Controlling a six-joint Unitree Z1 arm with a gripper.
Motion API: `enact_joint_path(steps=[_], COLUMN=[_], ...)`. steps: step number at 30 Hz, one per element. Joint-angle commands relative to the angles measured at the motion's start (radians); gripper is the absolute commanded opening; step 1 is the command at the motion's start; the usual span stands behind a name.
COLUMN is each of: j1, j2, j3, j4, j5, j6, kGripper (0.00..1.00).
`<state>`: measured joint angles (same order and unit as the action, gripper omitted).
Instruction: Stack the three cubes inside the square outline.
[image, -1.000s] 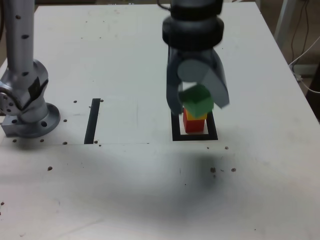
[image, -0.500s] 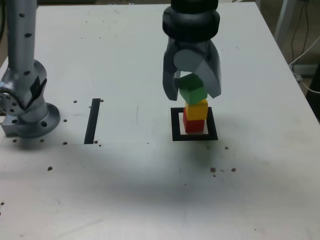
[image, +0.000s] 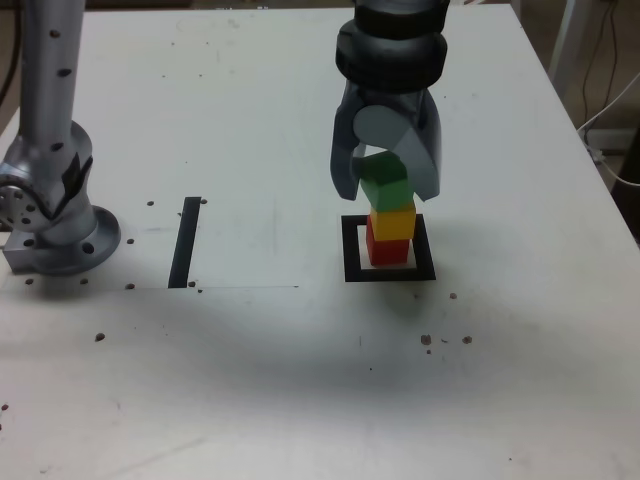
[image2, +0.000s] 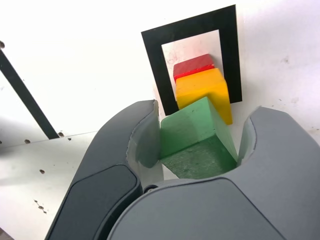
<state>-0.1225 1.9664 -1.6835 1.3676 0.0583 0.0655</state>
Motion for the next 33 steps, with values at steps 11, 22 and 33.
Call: enact_joint_path(steps=[11, 22, 33], j1=[0.024, 0.027, 0.029], j2=[0.004, 0.004, 0.021], j3=[-0.014, -0.013, -0.020], j4=[0.013, 0.034, -0.001], j5=[-0.013, -0.049, -0.068], j6=[0.028, 0.040, 0.043], kGripper=[0.23, 0.33, 0.33])
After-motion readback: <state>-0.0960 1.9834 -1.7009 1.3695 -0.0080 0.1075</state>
